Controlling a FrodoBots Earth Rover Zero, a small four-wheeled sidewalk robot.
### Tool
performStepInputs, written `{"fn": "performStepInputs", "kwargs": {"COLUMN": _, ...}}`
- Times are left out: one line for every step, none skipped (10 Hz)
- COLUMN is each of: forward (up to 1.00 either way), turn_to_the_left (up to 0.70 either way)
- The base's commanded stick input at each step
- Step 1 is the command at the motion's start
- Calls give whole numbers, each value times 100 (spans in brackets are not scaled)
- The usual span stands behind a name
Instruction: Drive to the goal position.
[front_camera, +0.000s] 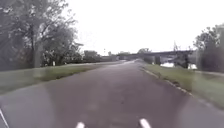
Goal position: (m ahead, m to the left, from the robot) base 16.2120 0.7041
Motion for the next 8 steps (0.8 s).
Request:
{"fn": "performStepInputs", "kwargs": {"forward": 70, "turn_to_the_left": 0}}
{"fn": "performStepInputs", "kwargs": {"forward": 70, "turn_to_the_left": 0}}
{"fn": "performStepInputs", "kwargs": {"forward": 70, "turn_to_the_left": 0}}
{"fn": "performStepInputs", "kwargs": {"forward": 70, "turn_to_the_left": 0}}
{"fn": "performStepInputs", "kwargs": {"forward": 70, "turn_to_the_left": 0}}
{"fn": "performStepInputs", "kwargs": {"forward": 70, "turn_to_the_left": 0}}
{"fn": "performStepInputs", "kwargs": {"forward": 70, "turn_to_the_left": 0}}
{"fn": "performStepInputs", "kwargs": {"forward": 70, "turn_to_the_left": 0}}
